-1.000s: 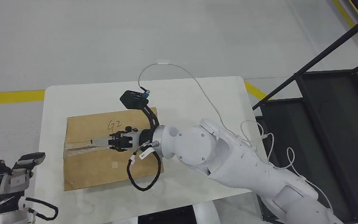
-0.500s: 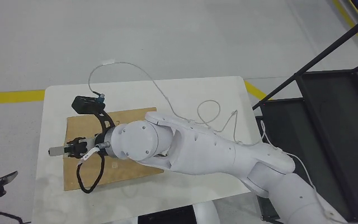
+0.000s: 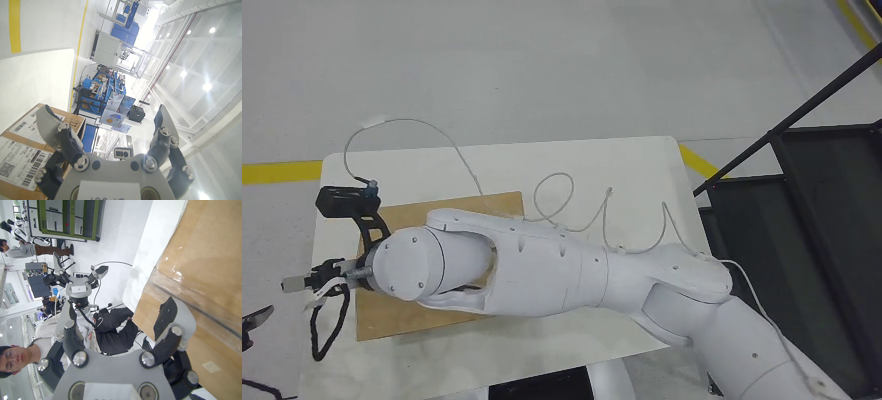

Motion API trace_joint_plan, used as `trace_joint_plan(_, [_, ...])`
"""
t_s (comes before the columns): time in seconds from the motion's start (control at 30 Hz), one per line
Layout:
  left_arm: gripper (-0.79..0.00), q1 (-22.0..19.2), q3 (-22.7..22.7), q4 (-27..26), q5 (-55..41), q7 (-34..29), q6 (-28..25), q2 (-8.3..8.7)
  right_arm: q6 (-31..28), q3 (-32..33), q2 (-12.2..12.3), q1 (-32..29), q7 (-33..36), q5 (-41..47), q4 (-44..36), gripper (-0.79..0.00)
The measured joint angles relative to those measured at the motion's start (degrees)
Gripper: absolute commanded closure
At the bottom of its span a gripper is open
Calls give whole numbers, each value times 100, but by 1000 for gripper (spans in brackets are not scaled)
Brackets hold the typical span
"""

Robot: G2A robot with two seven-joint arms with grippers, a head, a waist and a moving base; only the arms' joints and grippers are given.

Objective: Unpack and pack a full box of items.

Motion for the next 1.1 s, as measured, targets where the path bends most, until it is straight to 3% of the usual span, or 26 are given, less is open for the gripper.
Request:
trace_joint_plan(0.23, [-785,0,0,0,0,0,0,0,95,-17,-382,-70,-281,130,602,-785])
trace_joint_plan(0.53, [-785,0,0,0,0,0,0,0,67,9,-638,-184,-301,19,1001,-785])
trace_joint_plan(0.8, [-785,0,0,0,0,0,0,0,181,208,-651,-330,-126,-134,926,-785])
trace_joint_plan(1.1, [-785,0,0,0,0,0,0,0,495,452,-461,-643,74,-551,597,-785])
